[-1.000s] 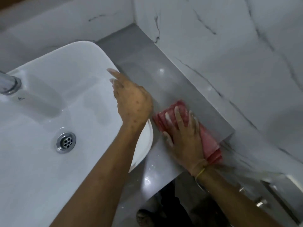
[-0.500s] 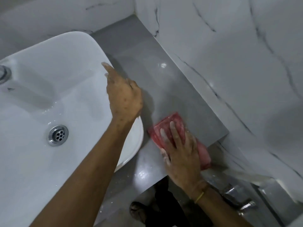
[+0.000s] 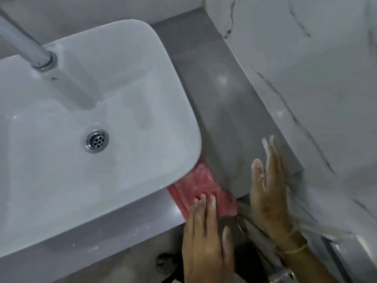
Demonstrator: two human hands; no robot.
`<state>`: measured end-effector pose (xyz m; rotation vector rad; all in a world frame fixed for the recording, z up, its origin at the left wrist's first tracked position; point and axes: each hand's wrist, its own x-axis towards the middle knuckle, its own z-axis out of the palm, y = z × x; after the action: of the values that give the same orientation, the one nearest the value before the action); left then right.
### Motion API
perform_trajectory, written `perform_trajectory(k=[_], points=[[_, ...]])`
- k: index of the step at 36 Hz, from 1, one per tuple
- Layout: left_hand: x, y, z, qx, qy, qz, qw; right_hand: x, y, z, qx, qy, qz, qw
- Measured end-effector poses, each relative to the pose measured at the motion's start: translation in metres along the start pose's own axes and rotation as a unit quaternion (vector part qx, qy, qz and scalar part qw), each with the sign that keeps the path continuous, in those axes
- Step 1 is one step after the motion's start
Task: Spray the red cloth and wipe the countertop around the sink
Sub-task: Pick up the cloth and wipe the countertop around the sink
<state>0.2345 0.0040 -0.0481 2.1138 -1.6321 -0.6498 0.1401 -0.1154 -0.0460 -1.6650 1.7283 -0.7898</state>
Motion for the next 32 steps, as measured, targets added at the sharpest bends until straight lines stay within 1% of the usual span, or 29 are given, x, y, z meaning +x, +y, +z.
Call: perform_trajectory(k=[1, 3, 5, 9, 11, 13, 15, 17, 20, 22, 24, 26, 28, 30, 31, 32], points=[[0.008, -0.002, 0.012, 0.024, -0.019, -0.038, 0.999, 0.005, -0.008, 0.001, 0.006, -0.009, -0.026, 1.000], [0.032, -0.007, 0.031, 0.072, -0.037, -0.076, 0.994, 0.012, -0.027, 0.004, 0.026, -0.025, -0.075, 0.997], [0.049, -0.015, 0.045, 0.094, -0.048, -0.074, 0.992, 0.015, -0.049, 0.011, 0.042, -0.038, -0.113, 0.992], [0.056, -0.021, 0.053, 0.104, -0.010, -0.066, 0.992, 0.014, -0.089, 0.027, 0.056, -0.077, -0.175, 0.980], [0.049, -0.031, 0.049, 0.109, 0.001, -0.061, 0.992, 0.010, -0.100, 0.035, 0.016, -0.118, -0.202, 0.972], [0.039, -0.047, 0.042, 0.120, 0.008, -0.059, 0.991, 0.006, -0.102, 0.040, -0.063, -0.163, -0.228, 0.958], [0.023, -0.073, 0.030, 0.132, 0.008, -0.065, 0.989, 0.004, -0.100, 0.042, -0.151, -0.184, -0.253, 0.938], [0.002, -0.106, 0.016, 0.155, 0.014, -0.077, 0.985, 0.002, -0.097, 0.043, -0.217, -0.183, -0.280, 0.917], [-0.029, -0.163, -0.015, 0.211, 0.031, -0.115, 0.970, 0.004, -0.095, 0.042, -0.244, -0.176, -0.286, 0.910], [-0.051, -0.198, -0.039, 0.208, 0.052, -0.159, 0.964, 0.003, -0.098, 0.044, -0.258, -0.172, -0.291, 0.905], [-0.066, -0.220, -0.058, 0.197, 0.059, -0.209, 0.956, -0.002, -0.102, 0.047, -0.290, -0.163, -0.309, 0.891], [-0.068, -0.222, -0.063, 0.176, 0.071, -0.242, 0.952, -0.009, -0.110, 0.053, -0.327, -0.161, -0.339, 0.867], [-0.059, -0.204, -0.057, 0.145, 0.096, -0.261, 0.950, -0.018, -0.121, 0.061, -0.348, -0.181, -0.370, 0.842], [-0.048, -0.182, -0.045, 0.126, 0.105, -0.247, 0.955, -0.028, -0.135, 0.073, -0.351, -0.213, -0.393, 0.823], [-0.043, -0.170, -0.039, 0.121, 0.092, -0.231, 0.961, -0.031, -0.139, 0.076, -0.347, -0.235, -0.400, 0.815], [-0.042, -0.167, -0.035, 0.115, 0.086, -0.224, 0.964, -0.038, -0.150, 0.087, -0.341, -0.267, -0.415, 0.800]])
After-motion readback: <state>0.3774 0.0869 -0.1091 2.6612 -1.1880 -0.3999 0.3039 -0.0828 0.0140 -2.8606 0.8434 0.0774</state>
